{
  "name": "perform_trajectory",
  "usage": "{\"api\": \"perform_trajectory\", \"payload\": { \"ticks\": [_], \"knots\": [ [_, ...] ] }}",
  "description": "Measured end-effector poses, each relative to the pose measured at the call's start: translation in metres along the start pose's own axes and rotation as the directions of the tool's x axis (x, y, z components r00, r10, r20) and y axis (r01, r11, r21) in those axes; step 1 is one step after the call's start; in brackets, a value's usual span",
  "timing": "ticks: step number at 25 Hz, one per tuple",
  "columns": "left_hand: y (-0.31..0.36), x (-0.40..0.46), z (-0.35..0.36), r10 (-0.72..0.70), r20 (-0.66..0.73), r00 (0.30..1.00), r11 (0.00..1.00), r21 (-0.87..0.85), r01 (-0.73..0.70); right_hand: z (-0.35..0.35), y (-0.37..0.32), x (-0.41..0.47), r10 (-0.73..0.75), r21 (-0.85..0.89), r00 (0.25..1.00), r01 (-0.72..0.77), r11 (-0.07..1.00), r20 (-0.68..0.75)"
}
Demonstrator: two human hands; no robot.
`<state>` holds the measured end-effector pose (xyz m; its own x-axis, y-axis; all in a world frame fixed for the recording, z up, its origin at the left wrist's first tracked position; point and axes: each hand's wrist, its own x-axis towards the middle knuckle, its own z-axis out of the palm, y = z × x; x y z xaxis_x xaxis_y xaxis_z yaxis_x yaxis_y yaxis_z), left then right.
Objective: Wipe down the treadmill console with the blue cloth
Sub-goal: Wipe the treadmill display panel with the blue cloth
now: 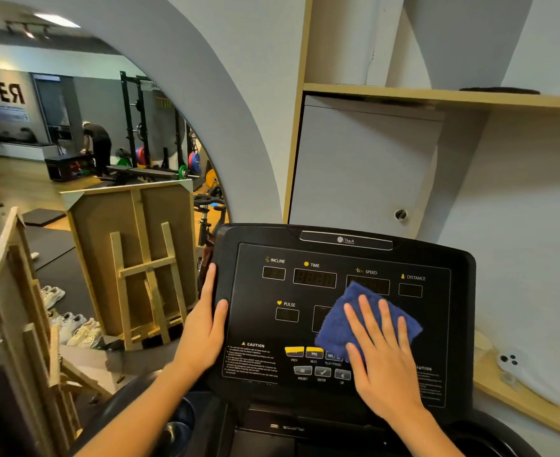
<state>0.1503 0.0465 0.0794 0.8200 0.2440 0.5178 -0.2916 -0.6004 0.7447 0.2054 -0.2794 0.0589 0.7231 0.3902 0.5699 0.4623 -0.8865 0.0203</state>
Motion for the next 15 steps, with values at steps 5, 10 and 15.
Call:
{"api": "perform_trajectory", "payload": {
  "ticks": [5,10,15],
  "knots": [
    [-0.013,-0.009,0.008,-0.043,-0.054,0.998,0.999,0.016,0.044,-0.01,-0.018,0.047,0.072,0.016,0.994,-0.071,0.997,-0.083],
    [-0.021,-0.025,0.012,-0.083,-0.072,0.994,0.997,-0.006,0.082,-0.016,-0.045,0.099,0.089,0.004,0.987,-0.089,0.996,-0.131],
    [-0.022,-0.043,0.016,-0.162,-0.048,0.986,0.986,-0.053,0.16,-0.024,-0.089,0.15,-0.044,-0.045,0.99,0.038,0.998,-0.132]
  ]
}}
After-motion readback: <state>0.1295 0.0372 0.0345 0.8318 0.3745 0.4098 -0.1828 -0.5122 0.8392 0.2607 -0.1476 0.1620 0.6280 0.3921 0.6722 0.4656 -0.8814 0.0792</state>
